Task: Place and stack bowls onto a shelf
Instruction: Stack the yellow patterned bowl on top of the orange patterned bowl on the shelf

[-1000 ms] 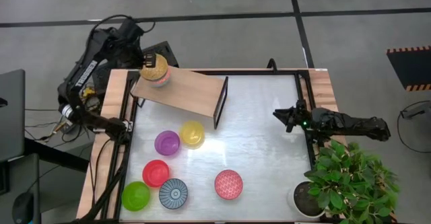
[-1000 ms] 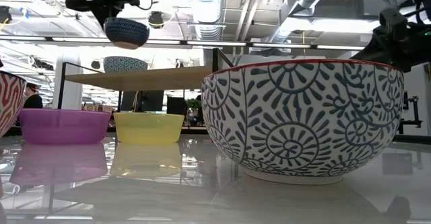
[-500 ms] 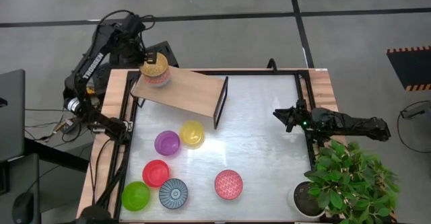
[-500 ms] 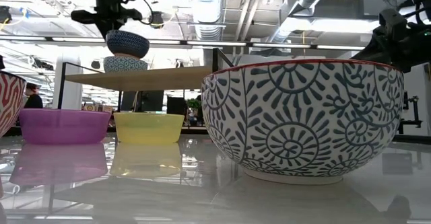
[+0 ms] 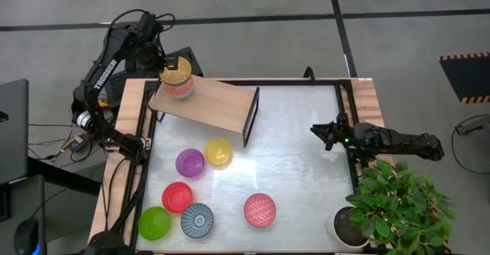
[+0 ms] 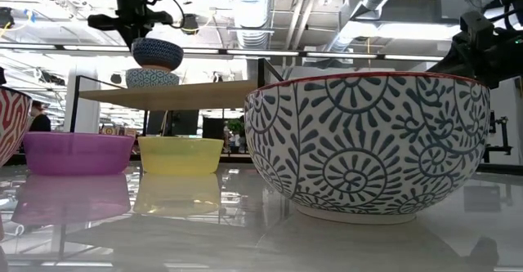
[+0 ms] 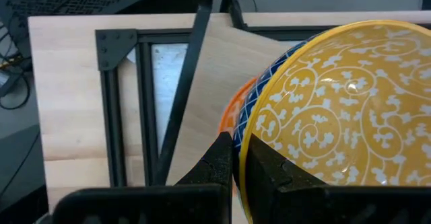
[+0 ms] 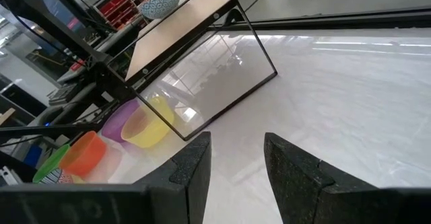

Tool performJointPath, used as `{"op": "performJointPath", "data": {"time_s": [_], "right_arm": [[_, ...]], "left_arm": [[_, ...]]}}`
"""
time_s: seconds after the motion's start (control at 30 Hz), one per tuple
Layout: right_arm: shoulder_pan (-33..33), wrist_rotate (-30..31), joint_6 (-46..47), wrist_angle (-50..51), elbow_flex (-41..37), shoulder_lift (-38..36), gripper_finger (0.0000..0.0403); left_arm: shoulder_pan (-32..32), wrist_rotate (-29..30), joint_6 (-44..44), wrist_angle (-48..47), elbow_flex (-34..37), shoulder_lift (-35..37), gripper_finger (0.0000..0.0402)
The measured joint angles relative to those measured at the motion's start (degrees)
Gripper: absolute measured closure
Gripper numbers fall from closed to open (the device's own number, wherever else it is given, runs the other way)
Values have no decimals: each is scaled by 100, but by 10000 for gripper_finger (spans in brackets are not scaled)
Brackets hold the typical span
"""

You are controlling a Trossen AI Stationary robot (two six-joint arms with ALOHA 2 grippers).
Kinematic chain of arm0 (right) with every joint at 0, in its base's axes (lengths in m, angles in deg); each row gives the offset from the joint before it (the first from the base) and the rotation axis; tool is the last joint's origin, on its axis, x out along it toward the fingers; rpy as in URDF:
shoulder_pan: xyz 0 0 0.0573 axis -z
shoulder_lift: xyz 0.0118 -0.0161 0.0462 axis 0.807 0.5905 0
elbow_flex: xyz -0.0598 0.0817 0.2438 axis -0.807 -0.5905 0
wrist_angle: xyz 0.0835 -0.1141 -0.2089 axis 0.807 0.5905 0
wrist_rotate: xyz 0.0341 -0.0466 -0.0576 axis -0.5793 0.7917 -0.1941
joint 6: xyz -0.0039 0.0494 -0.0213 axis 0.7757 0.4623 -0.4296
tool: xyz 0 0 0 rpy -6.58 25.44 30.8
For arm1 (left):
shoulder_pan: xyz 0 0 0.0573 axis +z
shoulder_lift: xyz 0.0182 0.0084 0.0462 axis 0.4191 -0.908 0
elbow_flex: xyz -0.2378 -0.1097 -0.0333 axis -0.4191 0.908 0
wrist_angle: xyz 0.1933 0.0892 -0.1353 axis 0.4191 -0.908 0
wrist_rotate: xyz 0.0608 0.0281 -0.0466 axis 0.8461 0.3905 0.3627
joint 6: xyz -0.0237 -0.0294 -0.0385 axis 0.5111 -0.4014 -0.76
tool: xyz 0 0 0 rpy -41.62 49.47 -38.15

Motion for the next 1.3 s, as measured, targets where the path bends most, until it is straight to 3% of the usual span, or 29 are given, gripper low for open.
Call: {"op": "performJointPath", "data": {"time_s": [0.3, 0.67, 1.3], "right_arm": [[0, 0, 0, 9, 0, 0, 239], [0, 1, 2, 4, 0, 0, 239], [-2, 0, -2, 13, 0, 0, 239]], "left_arm": [[0, -41, -76, 318, 48, 16, 401], [223, -583, -393, 1682, 1363, 1035, 401], [109, -334, -205, 1226, 1390, 809, 401]]}}
